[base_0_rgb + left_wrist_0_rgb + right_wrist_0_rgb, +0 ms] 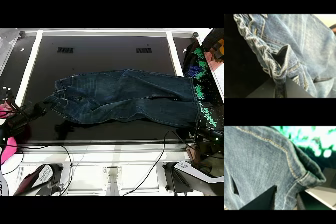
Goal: Fold the clothes and pants, and hang the long-sleeved shirts on hangers.
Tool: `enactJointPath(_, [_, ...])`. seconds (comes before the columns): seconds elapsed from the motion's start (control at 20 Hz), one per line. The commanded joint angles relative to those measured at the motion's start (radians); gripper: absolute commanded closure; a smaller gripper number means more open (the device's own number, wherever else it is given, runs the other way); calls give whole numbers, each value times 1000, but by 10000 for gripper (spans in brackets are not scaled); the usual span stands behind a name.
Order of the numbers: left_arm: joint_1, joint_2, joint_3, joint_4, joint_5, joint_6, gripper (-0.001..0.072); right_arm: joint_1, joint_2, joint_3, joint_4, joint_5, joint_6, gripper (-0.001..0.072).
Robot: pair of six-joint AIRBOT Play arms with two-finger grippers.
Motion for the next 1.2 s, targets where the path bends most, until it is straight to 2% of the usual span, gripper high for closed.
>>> enactJointPath(0.0, [1, -13, 0, 0, 22, 0, 673, 0, -11, 0, 48, -17, -50, 436])
enactJointPath(0.05, [1, -19, 0, -3, 36, 0, 672, 0, -11, 0, 50, -24, -53, 469])
enactJointPath(0.1, [1, -24, 0, -3, 47, 0, 672, 0, -11, 0, 50, -33, -55, 471])
enactJointPath(0.15, [1, -30, 0, -3, 60, -1, 672, 0, -11, 0, 50, -36, -68, 524])
enactJointPath(0.2, [1, -34, 0, -7, 71, -1, 672, 0, -11, 0, 50, -37, -89, 657])
enactJointPath(0.25, [1, -39, 0, -20, 79, -1, 672, 0, -11, 0, 50, -34, -109, 690])
enactJointPath(0.4, [6, -36, 18, -26, 74, 0, 672, -1, -2, 47, 53, 100, -175, 692])
enactJointPath(0.5, [36, -21, 90, 79, 17, -6, 673, -1, 17, 151, 50, 267, -174, 692])
enactJointPath(0.6, [91, -3, 189, 149, -85, -125, 674, 0, 48, 272, 48, 397, -171, 692])
enactJointPath(0.65, [123, 1, 240, 159, -145, -143, 674, 0, 69, 337, 49, 450, -161, 692])
enactJointPath(0.75, [173, 1, 320, 169, -213, -143, 673, 0, 106, 429, 50, 486, -121, 692])
enactJointPath(1.0, [221, 2, 379, 184, -203, -143, 674, 16, 158, 572, 49, 569, -82, 691])
enactJointPath(1.15, [226, 2, 389, 317, -188, -143, 673, 41, 162, 635, 49, 601, -60, 692])
